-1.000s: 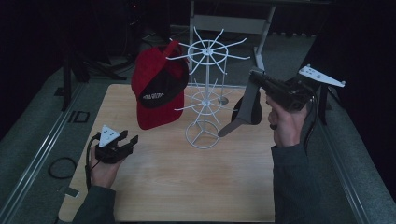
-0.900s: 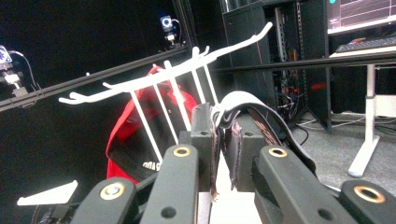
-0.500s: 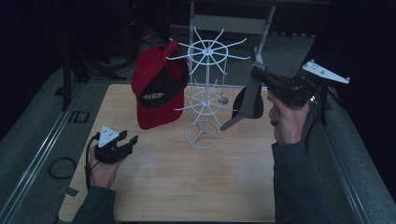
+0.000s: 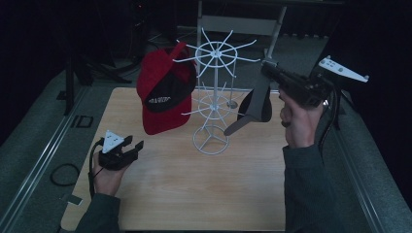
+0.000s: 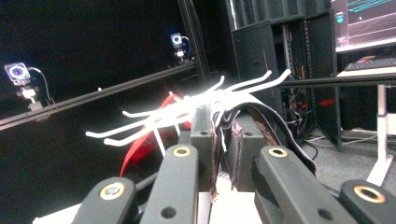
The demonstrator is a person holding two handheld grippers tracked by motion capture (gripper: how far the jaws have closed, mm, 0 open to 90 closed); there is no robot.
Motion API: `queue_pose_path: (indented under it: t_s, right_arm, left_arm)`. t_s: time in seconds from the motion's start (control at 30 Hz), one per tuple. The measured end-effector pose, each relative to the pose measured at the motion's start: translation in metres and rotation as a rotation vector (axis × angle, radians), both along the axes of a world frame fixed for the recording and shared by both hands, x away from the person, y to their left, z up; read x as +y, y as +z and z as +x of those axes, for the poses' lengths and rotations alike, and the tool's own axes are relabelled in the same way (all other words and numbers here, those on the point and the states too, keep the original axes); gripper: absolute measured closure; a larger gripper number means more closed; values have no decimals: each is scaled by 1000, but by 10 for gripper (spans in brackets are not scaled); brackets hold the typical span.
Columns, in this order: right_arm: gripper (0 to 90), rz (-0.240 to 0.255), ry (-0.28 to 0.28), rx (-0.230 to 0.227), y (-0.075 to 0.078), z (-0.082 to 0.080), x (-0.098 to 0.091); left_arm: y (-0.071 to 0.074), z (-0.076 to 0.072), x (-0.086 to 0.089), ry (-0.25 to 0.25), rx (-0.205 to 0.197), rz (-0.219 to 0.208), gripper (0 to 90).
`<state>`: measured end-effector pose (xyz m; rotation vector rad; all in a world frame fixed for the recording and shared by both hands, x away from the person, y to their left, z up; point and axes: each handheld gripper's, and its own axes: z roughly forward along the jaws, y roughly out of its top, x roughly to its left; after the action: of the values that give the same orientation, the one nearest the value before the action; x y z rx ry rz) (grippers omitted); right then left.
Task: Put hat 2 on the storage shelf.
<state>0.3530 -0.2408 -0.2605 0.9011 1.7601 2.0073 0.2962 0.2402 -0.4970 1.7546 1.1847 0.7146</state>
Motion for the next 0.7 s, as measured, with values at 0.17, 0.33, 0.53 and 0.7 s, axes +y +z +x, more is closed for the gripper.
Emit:
queue_pose_path:
  t_s: [0.17, 0.33, 0.53, 0.7]
  right_arm:
    - [822, 5, 4, -6, 4, 1, 2]
    - [823, 14, 7, -11, 9, 2, 5]
    - [822, 18, 6, -15, 14, 4, 9]
    - [822, 11, 6, -15, 17, 8, 13]
  left_arm:
    - [-1, 0, 0, 2, -2, -3, 517]
    - [-1, 0, 0, 1, 0, -1, 517]
    - [-3, 0, 0, -1, 3, -6, 517]
    - [-6, 0, -1, 0, 8, -10, 517]
